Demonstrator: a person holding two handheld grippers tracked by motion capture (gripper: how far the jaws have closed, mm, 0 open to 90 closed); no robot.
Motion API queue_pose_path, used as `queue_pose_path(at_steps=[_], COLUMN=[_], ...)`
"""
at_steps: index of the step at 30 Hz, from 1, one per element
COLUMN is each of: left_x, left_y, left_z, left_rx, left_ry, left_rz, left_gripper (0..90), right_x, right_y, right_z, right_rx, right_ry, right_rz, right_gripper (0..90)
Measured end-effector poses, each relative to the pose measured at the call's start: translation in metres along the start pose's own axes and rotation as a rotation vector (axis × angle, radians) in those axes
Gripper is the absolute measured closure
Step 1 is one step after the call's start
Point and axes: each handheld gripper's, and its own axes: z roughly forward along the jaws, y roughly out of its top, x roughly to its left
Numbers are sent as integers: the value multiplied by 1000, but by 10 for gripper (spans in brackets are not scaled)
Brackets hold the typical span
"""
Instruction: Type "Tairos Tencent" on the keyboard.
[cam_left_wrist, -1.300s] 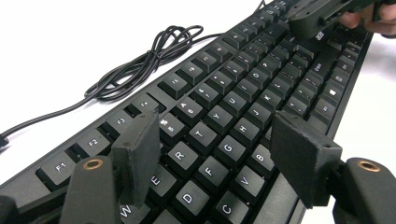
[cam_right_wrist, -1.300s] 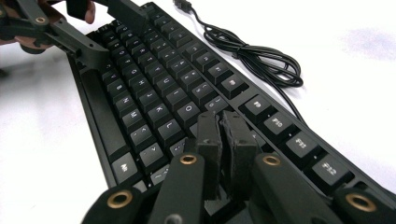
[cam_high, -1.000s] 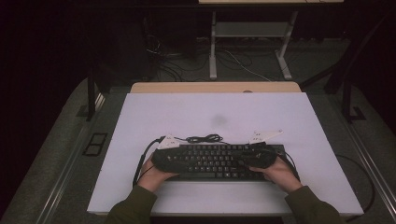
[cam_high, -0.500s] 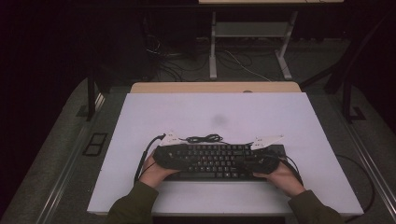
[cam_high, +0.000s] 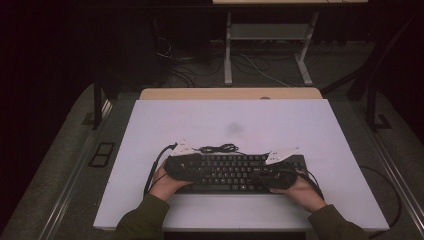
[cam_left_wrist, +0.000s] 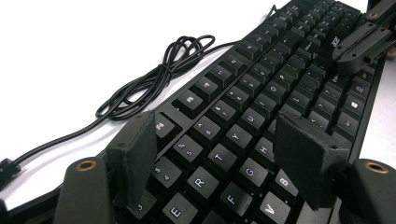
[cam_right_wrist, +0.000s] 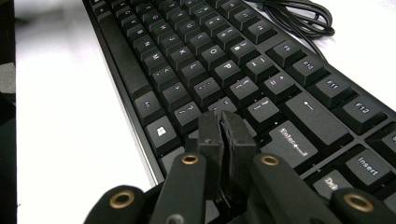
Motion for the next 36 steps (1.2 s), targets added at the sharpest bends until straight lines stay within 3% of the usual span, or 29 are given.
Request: queue_pose_path(at_steps=[16, 28, 36], left_x=[0, -1, -1], left_y=[0, 0, 0], left_z=[0, 0, 0], left_rx=[-2, -2, -2], left_ry=[3, 4, 5], left_rz=[0, 3, 1], left_gripper=[301, 301, 302], right_x=[1, -1, -1], right_y=[-1, 1, -3], right_z=[1, -9, -10], right_rx=[13, -49, -16], right_ry=[-2, -1, -7], right_rz=[-19, 5, 1], right_gripper=[868, 894, 895])
